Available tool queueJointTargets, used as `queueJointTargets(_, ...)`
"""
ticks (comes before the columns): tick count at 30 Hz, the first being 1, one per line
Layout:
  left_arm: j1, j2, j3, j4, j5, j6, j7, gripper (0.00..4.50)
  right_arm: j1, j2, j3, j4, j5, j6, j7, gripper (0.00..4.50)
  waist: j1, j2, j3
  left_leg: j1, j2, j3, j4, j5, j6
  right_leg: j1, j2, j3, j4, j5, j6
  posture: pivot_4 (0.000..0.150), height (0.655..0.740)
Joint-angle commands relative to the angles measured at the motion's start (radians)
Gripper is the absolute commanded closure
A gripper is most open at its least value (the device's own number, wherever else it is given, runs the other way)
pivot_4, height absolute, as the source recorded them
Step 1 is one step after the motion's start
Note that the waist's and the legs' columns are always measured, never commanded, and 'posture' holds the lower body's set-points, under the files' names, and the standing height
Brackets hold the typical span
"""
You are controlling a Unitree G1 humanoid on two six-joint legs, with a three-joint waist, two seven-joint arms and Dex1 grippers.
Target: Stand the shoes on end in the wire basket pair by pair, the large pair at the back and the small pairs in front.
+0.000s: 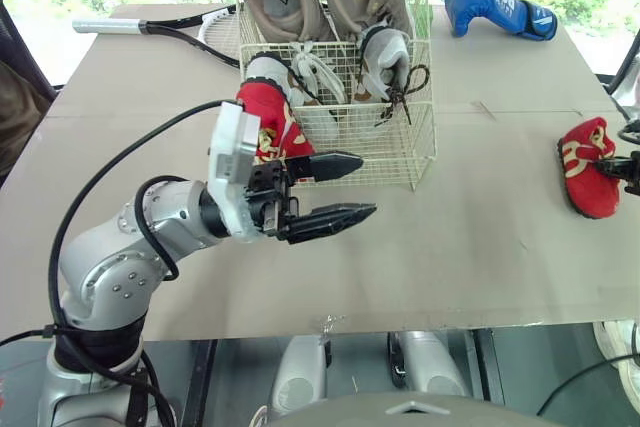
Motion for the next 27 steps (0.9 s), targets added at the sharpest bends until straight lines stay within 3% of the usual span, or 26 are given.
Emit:
queueJointTargets(1,0.053,-0.028,0.031,-0.015,0.083,-0.082,0.019,0.76,0.06,0.022,-0.289,-0.458,0.331,0.22,0.075,4.35,-0.003,0.002,-0.001,-0.001,0.0,0.0,0.0,0.0,0.0,-0.002,0.001,0.001,0.001,0.0,0.0,0.15,0.74)
queueJointTargets(3,0.074,-0.045,0.034,-0.008,0.11,-0.103,0.031,0.76,0.088,0.12,-0.44,-0.588,0.598,0.287,0.046,4.35,0.002,-0.002,-0.002,-0.002,0.0,-0.003,0.0,0.0,0.0,-0.002,0.002,-0.001,0.0,0.0,0.0,0.15,0.74)
queueJointTargets(5,0.085,-0.075,0.059,-0.004,0.102,-0.131,0.044,0.76,0.081,0.198,-0.442,-0.705,0.751,0.294,-0.066,4.35,0.005,-0.005,-0.003,-0.003,0.001,-0.006,0.0,0.0,0.0,-0.001,0.002,-0.004,0.0,0.0,0.0,0.15,0.74)
queueJointTargets(9,0.139,-0.096,0.146,-0.006,0.062,-0.165,0.042,0.76,-0.105,0.481,-0.215,-0.87,0.821,0.101,-0.397,4.35,-0.008,-0.005,-0.003,-0.002,0.0,-0.003,0.004,0.0,0.0,0.0,0.002,0.0,0.0,0.0,0.0,0.15,0.74)
queueJointTargets(11,0.177,-0.076,0.171,0.012,0.074,-0.182,-0.02,0.76,-0.165,0.612,-0.043,-0.869,0.659,0.009,-0.476,4.35,-0.015,-0.005,-0.003,-0.002,0.0,-0.002,0.007,0.0,0.0,0.0,0.002,0.002,0.001,0.001,0.001,0.15,0.74)
queueJointTargets(12,0.19,-0.076,0.187,0.023,0.072,-0.189,-0.024,0.76,-0.174,0.614,0.099,-0.86,0.47,-0.088,-0.499,4.35,-0.018,-0.005,-0.004,-0.001,0.0,-0.003,0.007,0.0,0.0,0.0,0.003,0.002,0.002,0.001,0.001,0.15,0.74)
queueJointTargets(15,0.216,-0.061,0.214,0.023,0.079,-0.2,-0.041,0.76,-0.147,0.684,0.372,-0.752,0.103,-0.393,-0.531,4.35,-0.007,-0.007,-0.005,-0.003,-0.001,-0.005,0.007,0.0,0.0,0.0,0.002,0.0,0.002,0.001,0.001,0.15,0.74)
queueJointTargets(20,0.206,-0.053,0.246,0.021,0.073,-0.206,-0.012,0.76,-0.08,0.743,0.538,-0.536,-0.252,-0.802,-0.579,4.35,0.001,-0.008,-0.005,-0.006,-0.001,-0.004,0.007,0.002,-0.005,-0.003,0.0,0.0,0.0,0.001,0.001,0.15,0.74)
queueJointTargets(27,0.219,-0.038,0.28,0.019,0.064,-0.208,-0.003,0.76,0.05,0.783,0.594,-0.409,-0.434,-1.087,-0.577,4.35,0.0,-0.008,-0.005,-0.003,-0.001,-0.004,0.007,0.001,-0.001,-0.002,0.001,0.001,0.005,0.001,0.001,0.15,0.74)
